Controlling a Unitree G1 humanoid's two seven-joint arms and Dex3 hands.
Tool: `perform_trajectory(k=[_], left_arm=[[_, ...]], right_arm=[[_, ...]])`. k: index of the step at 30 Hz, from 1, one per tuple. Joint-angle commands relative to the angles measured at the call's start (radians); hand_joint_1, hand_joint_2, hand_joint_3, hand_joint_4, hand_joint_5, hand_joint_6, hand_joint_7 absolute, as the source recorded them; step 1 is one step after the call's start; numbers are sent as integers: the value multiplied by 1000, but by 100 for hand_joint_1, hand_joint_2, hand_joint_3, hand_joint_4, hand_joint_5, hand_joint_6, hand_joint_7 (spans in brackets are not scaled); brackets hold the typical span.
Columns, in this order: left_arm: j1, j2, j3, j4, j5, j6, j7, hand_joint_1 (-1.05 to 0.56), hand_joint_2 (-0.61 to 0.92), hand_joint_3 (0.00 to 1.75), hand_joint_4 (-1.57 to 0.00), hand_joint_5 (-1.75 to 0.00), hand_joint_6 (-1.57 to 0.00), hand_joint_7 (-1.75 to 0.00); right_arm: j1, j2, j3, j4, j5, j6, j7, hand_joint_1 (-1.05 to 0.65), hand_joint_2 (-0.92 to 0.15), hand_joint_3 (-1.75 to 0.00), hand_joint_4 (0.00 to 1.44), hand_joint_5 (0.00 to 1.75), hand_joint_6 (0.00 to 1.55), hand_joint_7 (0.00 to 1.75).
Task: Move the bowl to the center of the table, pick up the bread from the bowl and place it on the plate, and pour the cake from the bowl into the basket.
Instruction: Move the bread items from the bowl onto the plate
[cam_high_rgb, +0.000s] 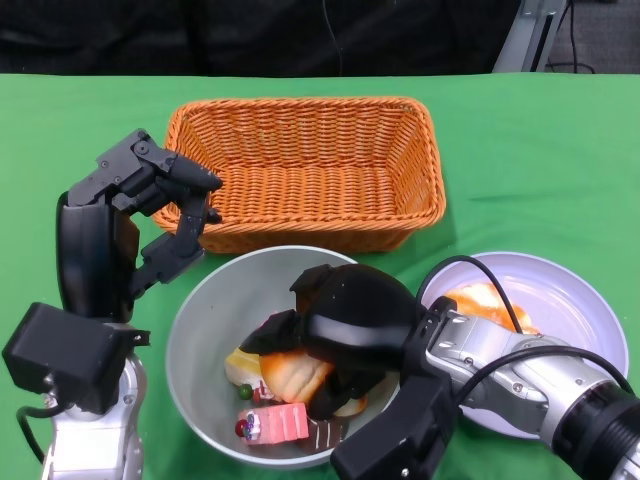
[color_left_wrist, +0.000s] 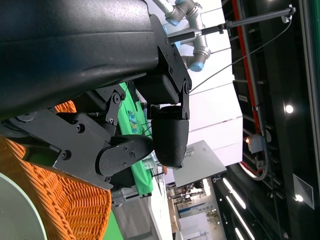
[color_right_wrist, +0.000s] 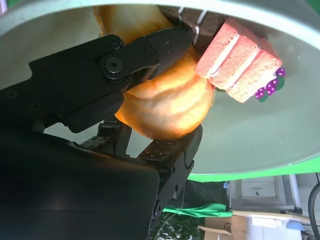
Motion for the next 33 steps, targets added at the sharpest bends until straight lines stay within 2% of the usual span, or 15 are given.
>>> perform_trajectory(k=[1,2,6,8,10,14,15,16,20,23,25,32,33], left_arm=[[1,18,8,10,-8,-18,4,-10,75,77,-83,-152,-80,-127],[2,19,8,10,-8,-17,3,-10,75,77,-83,-152,-80,-127],[1,22,10,18,-8,-18,2,-10,74,78,-83,-152,-80,-127],[1,24,10,21,-2,-19,5,-10,74,79,-83,-151,-80,-126],[3,25,10,21,4,-18,9,-10,73,80,-83,-151,-80,-126],[2,26,8,23,0,-20,8,-11,72,82,-83,-150,-81,-126],[2,25,8,22,-7,-20,4,-10,72,82,-83,-151,-81,-126],[2,25,8,24,-13,-21,0,-10,72,82,-83,-151,-81,-126],[1,28,8,28,-25,-23,-9,-9,73,81,-82,-154,-80,-126],[-1,33,8,33,-36,-23,-21,-10,73,81,-82,-154,-81,-126],[-3,37,7,37,-38,-25,-25,-10,73,81,-83,-155,-80,-126],[-3,41,9,37,-36,-23,-25,-11,73,81,-84,-155,-80,-127],[-2,41,10,36,-36,-23,-24,-11,72,81,-84,-154,-81,-126]], right_arm=[[-15,-12,-11,57,13,-29,-46,-19,-86,0,74,114,90,58],[-21,-13,-15,67,16,-37,-62,-19,-86,0,75,113,91,58],[-35,-16,-26,92,20,-53,-114,-24,-85,0,75,119,98,42],[-39,-22,-34,86,25,-53,-107,-25,-85,0,75,120,99,40],[-41,-29,-41,74,31,-53,-82,-26,-87,0,76,107,100,30],[-40,-40,-57,59,34,-60,-92,-27,-87,0,77,102,102,24],[-41,-47,-66,50,35,-66,-109,-27,-86,0,74,118,104,25],[-44,-52,-74,44,36,-74,-130,-27,-86,0,72,124,105,26],[-50,-60,-93,32,42,-88,-140,-26,-87,0,71,132,106,26],[-52,-70,-119,-5,74,-89,-95,-27,-91,-1,71,115,104,23],[-47,-75,-138,-42,96,-82,-59,-27,-91,0,78,101,105,20],[-21,-82,-201,-108,182,-97,8,-26,-90,0,81,94,107,17],[-17,-85,-221,-113,211,-116,2,-25,-91,0,80,106,108,18]])
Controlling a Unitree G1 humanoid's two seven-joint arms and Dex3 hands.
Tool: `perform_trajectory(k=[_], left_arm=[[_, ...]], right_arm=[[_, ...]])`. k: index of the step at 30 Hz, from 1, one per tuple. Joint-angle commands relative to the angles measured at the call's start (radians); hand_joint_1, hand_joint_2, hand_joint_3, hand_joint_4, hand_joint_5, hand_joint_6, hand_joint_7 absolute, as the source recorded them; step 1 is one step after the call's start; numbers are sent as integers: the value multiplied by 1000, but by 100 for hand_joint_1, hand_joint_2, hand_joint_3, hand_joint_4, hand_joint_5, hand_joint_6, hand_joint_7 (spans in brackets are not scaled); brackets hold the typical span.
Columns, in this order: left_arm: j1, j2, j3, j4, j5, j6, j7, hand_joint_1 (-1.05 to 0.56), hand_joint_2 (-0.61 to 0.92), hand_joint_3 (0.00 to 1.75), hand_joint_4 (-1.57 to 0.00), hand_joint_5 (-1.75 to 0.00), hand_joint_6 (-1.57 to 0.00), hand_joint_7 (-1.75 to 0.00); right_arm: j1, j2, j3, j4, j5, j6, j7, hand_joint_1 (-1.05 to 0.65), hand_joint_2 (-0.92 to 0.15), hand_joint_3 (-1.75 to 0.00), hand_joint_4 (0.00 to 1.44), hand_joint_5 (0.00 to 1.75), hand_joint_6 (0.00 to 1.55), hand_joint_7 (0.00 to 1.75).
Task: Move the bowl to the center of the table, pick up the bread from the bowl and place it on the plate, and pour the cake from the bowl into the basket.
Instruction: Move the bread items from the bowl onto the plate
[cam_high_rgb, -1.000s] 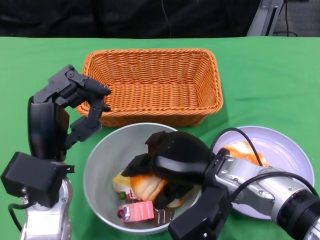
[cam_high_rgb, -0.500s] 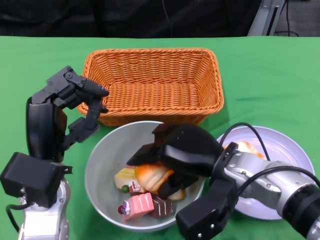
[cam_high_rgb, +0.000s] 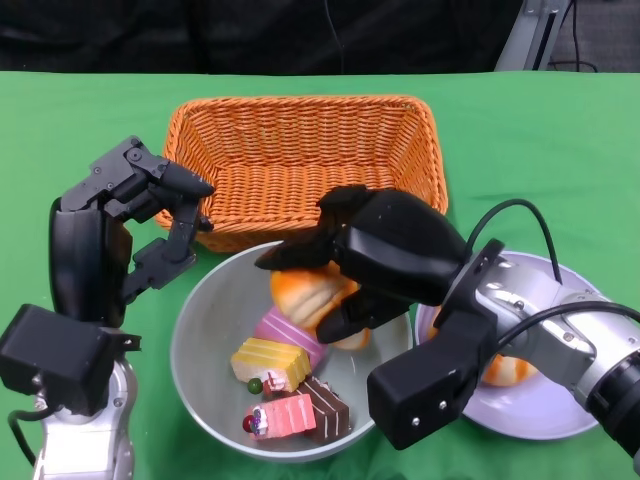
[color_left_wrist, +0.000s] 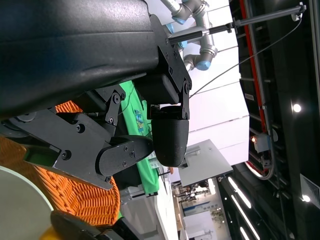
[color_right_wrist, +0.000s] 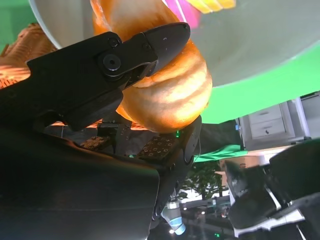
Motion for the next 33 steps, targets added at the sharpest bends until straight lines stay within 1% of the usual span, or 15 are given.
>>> perform_trajectory(k=[1,2,4,8,11,12,14,15,17,19,21,23,26,29,33], left_arm=[[-1,18,9,-3,-8,-12,-1,-11,72,82,-83,-154,-81,-125],[1,19,9,-2,-7,-14,-2,-11,71,82,-83,-153,-81,-124],[2,21,10,-2,-7,-15,-3,-10,71,83,-82,-153,-81,-123],[2,22,10,3,-6,-23,-2,-10,73,80,-82,-153,-81,-121],[1,22,10,5,-6,-26,-2,-10,74,78,-82,-152,-82,-121],[4,22,11,-3,-2,-17,4,-10,74,77,-82,-152,-82,-121],[9,22,12,-12,4,-7,11,-9,75,77,-81,-152,-82,-122],[10,22,13,-14,5,-4,12,-9,75,76,-81,-152,-81,-122],[10,22,13,-15,6,-4,12,-9,75,76,-81,-152,-81,-123],[12,32,19,-13,-3,-6,1,-9,75,76,-82,-152,-81,-124],[14,38,22,-13,-11,-7,-5,-8,75,77,-82,-152,-81,-125],[15,39,22,-13,-14,-6,-6,-8,75,78,-82,-152,-81,-125],[20,44,25,-20,-30,13,-11,-8,74,78,-81,-151,-81,-124],[21,45,24,-23,-33,18,-12,-8,73,78,-82,-151,-82,-122],[19,53,27,-8,-31,3,-16,-7,73,80,-82,-151,-82,-122]], right_arm=[[11,-21,-70,-33,86,-43,-1,-24,-91,0,79,117,109,19],[16,-26,-87,-43,105,-52,0,-24,-92,-1,76,127,109,20],[22,-29,-102,-55,116,-57,8,-24,-92,-2,74,133,109,20],[50,-44,-142,-112,134,-47,21,-22,-92,-2,72,137,110,23],[60,-44,-152,-128,135,-42,30,-21,-92,-2,71,138,109,25],[98,-77,-185,-169,153,-48,31,-21,-92,-2,71,138,109,25],[148,-118,-229,-226,176,-54,37,-17,-90,-1,74,134,110,30],[161,-125,-240,-242,181,-53,42,-17,-89,0,75,133,110,31],[169,-124,-246,-253,182,-49,52,-16,-89,0,76,132,109,33],[232,-181,-302,-290,197,-54,46,-16,-87,0,78,129,109,34],[277,-216,-340,-313,207,-57,45,-15,-86,0,80,127,108,34],[287,-219,-350,-321,209,-56,52,-14,-86,0,81,126,108,34],[324,-239,-381,-339,236,-38,80,-13,-86,0,80,122,107,33],[332,-238,-390,-348,240,-33,93,-12,-86,0,81,120,107,33],[375,-246,-421,-338,244,-18,83,-10,-87,-1,81,121,108,34]])
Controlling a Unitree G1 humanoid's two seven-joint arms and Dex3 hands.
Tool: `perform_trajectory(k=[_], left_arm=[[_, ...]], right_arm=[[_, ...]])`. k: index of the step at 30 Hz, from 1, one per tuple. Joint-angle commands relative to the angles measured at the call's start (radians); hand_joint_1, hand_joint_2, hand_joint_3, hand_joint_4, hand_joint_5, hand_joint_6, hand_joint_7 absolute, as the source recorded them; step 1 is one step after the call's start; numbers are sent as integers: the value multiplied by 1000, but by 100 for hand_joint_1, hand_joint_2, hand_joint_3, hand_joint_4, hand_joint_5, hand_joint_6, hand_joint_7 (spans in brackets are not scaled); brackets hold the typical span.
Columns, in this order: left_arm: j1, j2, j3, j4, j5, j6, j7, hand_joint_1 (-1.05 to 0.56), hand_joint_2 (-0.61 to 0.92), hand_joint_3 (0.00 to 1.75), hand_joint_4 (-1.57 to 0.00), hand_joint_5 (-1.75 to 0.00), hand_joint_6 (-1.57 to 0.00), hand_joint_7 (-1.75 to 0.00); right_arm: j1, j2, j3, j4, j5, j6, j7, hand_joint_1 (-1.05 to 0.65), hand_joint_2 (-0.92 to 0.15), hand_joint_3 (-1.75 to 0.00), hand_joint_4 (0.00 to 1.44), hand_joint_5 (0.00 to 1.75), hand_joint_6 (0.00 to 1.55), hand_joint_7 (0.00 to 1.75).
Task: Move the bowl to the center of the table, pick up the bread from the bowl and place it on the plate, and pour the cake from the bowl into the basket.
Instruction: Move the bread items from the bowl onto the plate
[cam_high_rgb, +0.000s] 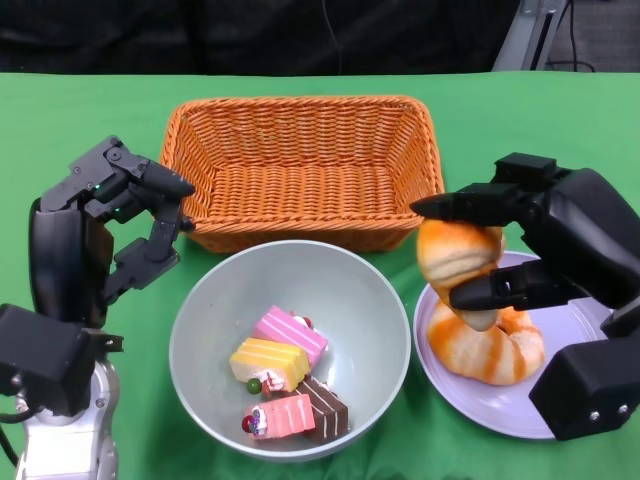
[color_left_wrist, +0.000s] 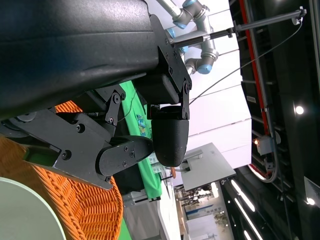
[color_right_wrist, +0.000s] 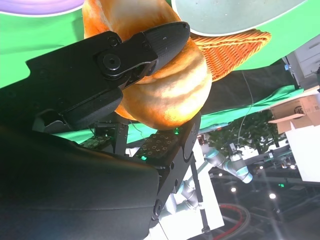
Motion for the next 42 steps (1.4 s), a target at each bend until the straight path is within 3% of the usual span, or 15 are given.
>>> perform_trajectory(k=[1,14,20,27,42], left_arm=[[11,20,12,-1,-10,-7,-6,-7,73,80,-82,-151,-82,-122],[12,26,20,-7,-11,-2,-4,-6,71,85,-82,-149,-81,-122],[13,30,20,-9,-19,2,-14,-7,71,86,-82,-149,-81,-123],[11,31,22,0,-34,-6,-24,-7,72,83,-82,-150,-81,-123],[17,31,29,-7,-35,-4,-33,-7,72,82,-82,-149,-81,-123]], right_arm=[[31,-20,-31,-9,14,12,-3,-10,-87,-1,81,121,108,34],[50,-86,-28,164,-42,-5,-41,-7,-87,0,80,122,108,30],[28,-91,-15,273,-53,-51,-90,-6,-87,0,83,115,110,25],[7,-82,3,369,-81,-63,-154,-7,-90,-1,77,132,112,25],[-40,-56,68,518,-92,-33,-191,-8,-90,0,74,132,109,24]])
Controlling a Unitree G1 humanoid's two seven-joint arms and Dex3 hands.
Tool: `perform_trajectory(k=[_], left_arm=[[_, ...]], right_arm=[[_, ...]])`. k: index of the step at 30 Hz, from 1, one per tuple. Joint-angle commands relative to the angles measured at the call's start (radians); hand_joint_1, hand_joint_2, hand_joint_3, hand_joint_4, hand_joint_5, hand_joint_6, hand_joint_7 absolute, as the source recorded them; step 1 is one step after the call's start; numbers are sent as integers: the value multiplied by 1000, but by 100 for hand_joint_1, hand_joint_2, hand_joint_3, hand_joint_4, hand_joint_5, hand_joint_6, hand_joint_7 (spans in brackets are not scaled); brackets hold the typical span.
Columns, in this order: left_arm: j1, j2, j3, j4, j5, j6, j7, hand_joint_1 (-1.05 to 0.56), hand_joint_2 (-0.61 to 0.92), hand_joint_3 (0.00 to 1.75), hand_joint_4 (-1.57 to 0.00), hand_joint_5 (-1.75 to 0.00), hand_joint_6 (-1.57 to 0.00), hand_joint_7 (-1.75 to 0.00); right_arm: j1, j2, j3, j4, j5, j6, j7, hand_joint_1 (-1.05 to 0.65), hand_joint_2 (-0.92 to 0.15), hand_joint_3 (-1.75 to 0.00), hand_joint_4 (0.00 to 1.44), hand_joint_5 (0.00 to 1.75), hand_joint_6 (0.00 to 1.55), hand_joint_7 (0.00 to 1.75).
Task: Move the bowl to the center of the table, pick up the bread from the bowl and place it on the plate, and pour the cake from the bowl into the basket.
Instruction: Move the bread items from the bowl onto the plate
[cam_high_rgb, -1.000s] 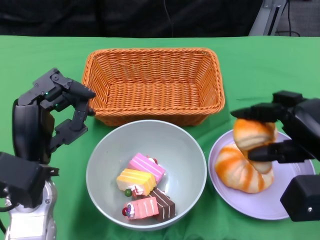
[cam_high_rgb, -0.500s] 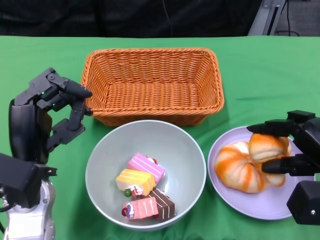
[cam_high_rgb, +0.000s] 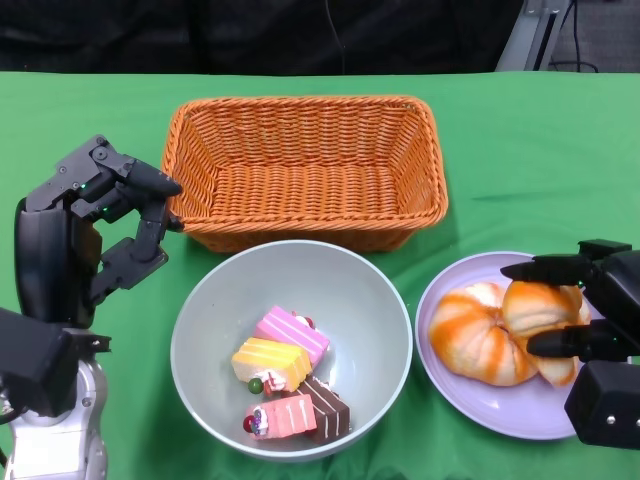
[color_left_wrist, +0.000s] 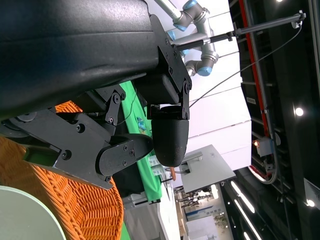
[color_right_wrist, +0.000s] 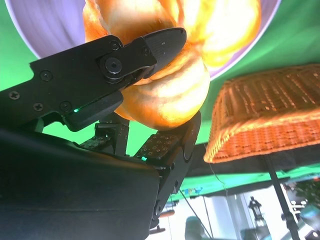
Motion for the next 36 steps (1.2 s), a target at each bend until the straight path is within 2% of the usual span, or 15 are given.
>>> perform_trajectory(k=[1,11,17,18,19,20,22,23,25,29,36], left_arm=[[17,18,8,-12,-2,0,-2,-7,72,82,-82,-149,-81,-123],[24,19,7,-20,-6,-1,-9,-8,73,79,-82,-148,-80,-123],[29,16,7,-27,-10,5,-8,-7,73,79,-82,-148,-81,-124],[29,16,7,-27,-9,6,-8,-7,73,80,-82,-148,-81,-123],[29,17,7,-26,-6,5,-6,-7,73,80,-82,-149,-80,-123],[28,18,7,-23,-3,3,-6,-7,73,81,-82,-150,-80,-123],[25,19,7,-19,-4,1,-7,-8,72,81,-81,-150,-80,-123],[24,19,7,-18,-8,1,-10,-8,72,82,-81,-151,-80,-123],[23,19,8,-17,-8,0,-10,-8,71,83,-81,-151,-81,-124],[22,19,9,-15,-7,-2,-9,-8,71,83,-81,-151,-81,-124],[23,21,8,-14,-8,-5,-12,-7,71,83,-81,-150,-81,-123]], right_arm=[[-20,-1,11,39,2,-1,-23,-8,-90,0,73,133,109,24],[-59,7,64,147,-22,13,-77,-10,-90,0,73,130,109,20],[-80,17,90,198,-25,31,-103,-10,-90,0,75,119,109,12],[-83,16,94,200,-30,35,-108,-11,-91,0,77,110,109,10],[-85,14,99,200,-34,43,-110,-11,-92,-1,82,91,108,6],[-84,12,106,190,-46,62,-114,-12,-92,-2,83,82,107,4],[-81,5,120,166,-66,94,-121,-13,-92,-3,81,65,96,1],[-79,1,128,154,-78,112,-123,-13,-92,-3,83,43,89,1],[-71,-2,136,130,-93,140,-121,-14,-92,-4,82,18,81,0],[-53,-5,142,81,-109,193,-114,-16,-92,-4,68,3,69,0],[-25,-8,140,20,-94,237,-84,-17,-91,-1,47,0,59,0]])
